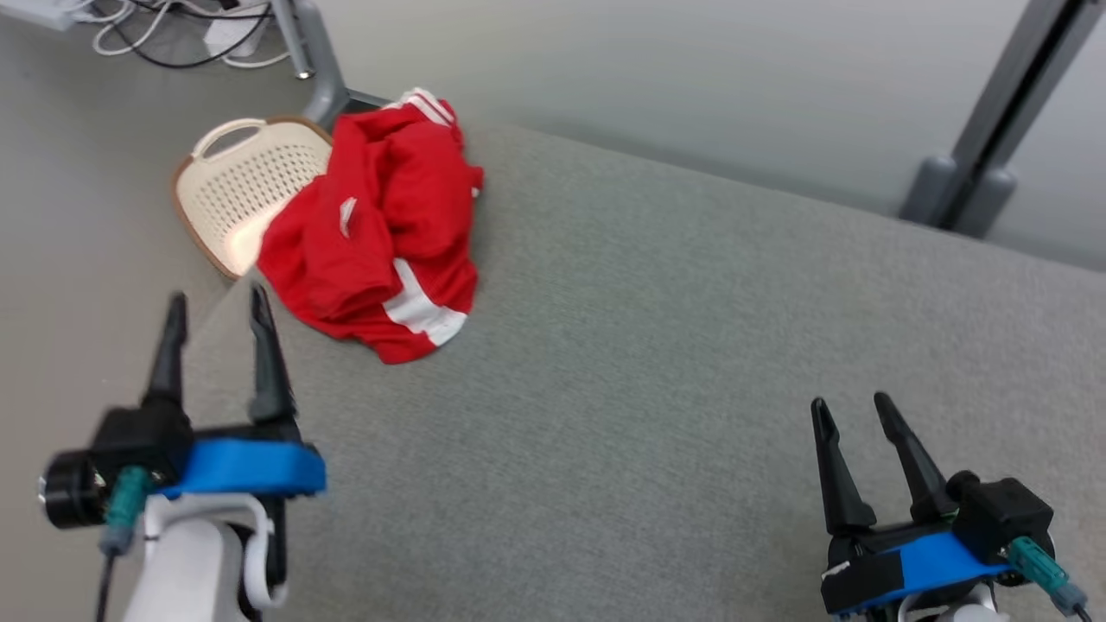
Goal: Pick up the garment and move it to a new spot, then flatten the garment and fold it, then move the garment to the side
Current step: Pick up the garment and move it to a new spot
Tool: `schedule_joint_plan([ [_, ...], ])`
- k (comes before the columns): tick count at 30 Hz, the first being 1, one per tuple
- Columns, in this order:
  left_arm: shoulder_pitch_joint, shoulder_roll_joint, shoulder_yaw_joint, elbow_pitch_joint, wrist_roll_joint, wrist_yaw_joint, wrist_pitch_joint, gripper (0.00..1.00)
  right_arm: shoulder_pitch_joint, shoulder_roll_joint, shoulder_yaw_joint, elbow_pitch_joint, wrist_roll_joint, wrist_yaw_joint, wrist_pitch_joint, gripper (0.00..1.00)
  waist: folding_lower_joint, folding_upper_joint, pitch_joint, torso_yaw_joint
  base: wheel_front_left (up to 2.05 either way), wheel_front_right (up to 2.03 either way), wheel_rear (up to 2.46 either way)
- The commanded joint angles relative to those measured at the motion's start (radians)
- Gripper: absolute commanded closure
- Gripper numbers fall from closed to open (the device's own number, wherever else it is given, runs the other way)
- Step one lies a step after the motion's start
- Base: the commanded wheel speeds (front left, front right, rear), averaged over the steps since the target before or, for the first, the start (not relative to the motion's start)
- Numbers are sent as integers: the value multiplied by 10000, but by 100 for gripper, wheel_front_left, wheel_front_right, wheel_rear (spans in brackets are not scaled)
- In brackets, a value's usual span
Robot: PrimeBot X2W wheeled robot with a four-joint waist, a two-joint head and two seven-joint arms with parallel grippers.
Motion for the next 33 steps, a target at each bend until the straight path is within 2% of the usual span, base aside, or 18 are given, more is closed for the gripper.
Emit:
schedule_joint_plan([
  [1, -525, 116, 156, 77, -139, -67, -17, 0, -195, -59, -27, -118, -167, 1, -34, 0, -2, 0, 177, -197, 0, 0, 0],
  [7, -2023, 634, 743, 379, -463, -246, -31, 0, -653, -60, -147, -695, -590, 1, 174, 0, -2, 0, 1083, -1143, 0, 0, 0],
  [15, -4148, 1791, 1689, 1383, -838, -463, -39, 0, -1127, -164, -340, -2148, -1062, 1, 737, 0, -2, 0, 2424, -2366, 0, 0, 0],
  [22, -5746, 2906, 2157, 3376, -1124, -846, 210, 0, -1281, -296, -590, -3150, -1190, 1, 1048, 0, -2, 0, 3346, -3060, 0, 0, 0],
  [25, -6138, 3071, 2150, 4005, -1198, -972, 302, 0, -1314, -331, -662, -3362, -1180, 1, 1107, 0, -2, 0, 3591, -3185, 0, 0, 0],
  [33, -6947, 3338, 1862, 6923, -1179, -1108, 868, 0, -1339, -398, -754, -3819, -1118, 1, 1196, 0, -2, 0, 4270, -3452, 0, 0, 0],
])
